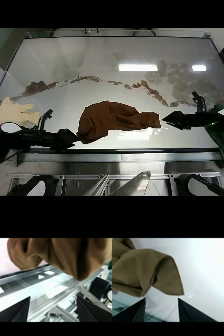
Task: Fold the shirts.
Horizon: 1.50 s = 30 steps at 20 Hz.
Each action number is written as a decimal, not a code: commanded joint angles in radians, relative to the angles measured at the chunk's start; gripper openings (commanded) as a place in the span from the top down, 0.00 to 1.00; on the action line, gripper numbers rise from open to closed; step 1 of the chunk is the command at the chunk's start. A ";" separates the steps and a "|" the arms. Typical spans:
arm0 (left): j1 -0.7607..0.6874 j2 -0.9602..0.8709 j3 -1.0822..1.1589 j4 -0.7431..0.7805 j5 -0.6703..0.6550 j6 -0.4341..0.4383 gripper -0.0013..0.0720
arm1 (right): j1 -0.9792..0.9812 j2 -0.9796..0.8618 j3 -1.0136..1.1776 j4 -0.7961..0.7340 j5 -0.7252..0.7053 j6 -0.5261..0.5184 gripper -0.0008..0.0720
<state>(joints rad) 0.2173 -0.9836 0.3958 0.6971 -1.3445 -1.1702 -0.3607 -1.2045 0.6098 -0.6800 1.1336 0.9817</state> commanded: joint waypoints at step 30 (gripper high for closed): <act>0.412 0.164 0.363 -1.054 -0.388 0.227 0.95 | -0.116 0.293 0.279 0.732 0.266 -0.215 0.96</act>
<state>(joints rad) 0.4232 -0.9195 0.7280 0.0463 -1.5284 -0.9657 -0.3767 -1.1053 0.8047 -0.0765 1.3567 0.7422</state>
